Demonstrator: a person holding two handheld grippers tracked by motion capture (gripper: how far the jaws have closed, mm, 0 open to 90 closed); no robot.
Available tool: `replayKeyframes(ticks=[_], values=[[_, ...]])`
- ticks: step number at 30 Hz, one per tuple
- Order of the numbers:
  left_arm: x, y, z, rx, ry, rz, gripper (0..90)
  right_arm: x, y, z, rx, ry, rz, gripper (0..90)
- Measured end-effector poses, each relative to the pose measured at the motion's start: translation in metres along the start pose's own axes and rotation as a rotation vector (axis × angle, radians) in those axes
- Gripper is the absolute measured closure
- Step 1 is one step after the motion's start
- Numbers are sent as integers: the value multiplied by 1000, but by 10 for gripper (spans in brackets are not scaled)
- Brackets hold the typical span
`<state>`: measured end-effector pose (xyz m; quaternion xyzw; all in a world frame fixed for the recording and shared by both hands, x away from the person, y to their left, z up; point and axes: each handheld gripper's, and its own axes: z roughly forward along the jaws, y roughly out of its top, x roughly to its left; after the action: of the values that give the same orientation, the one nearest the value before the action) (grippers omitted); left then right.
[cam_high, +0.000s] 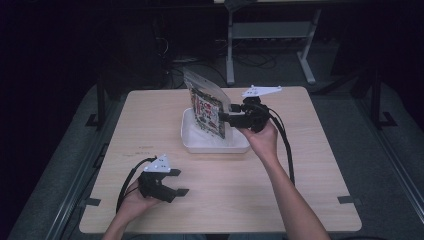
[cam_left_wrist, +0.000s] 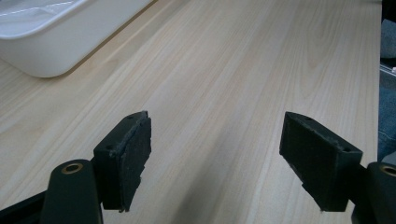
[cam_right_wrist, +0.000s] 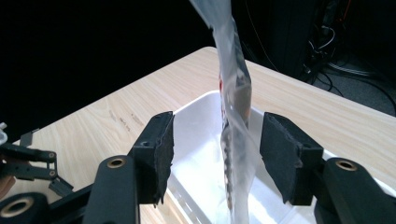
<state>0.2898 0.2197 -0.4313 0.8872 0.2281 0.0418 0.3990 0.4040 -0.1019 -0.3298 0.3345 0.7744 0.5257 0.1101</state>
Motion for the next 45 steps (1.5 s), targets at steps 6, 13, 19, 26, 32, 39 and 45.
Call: replayKeyframes(ticks=[6, 13, 19, 26, 32, 39, 45], values=[[0, 0, 0, 0, 0, 0, 239, -2, -6, -8, 3, -1, 8, 423], [0, 0, 1, 2, 0, -1, 238, -4, -15, -21, 2, 7, 22, 411], [-1, 0, 1, 4, 1, 0, 237, -6, -27, -34, 4, 12, 39, 401], [-1, -1, 2, 9, -1, 3, 235, -6, -43, -46, 17, 21, 49, 387], [-1, -1, 2, 12, 1, 3, 234, -7, -60, -57, 33, 25, 61, 377], [-1, -1, 2, 13, 1, 4, 233, -11, -77, -72, 53, 17, 83, 366], [-1, -1, 3, 12, 1, 2, 233, -13, -91, -85, 61, 13, 97, 362]])
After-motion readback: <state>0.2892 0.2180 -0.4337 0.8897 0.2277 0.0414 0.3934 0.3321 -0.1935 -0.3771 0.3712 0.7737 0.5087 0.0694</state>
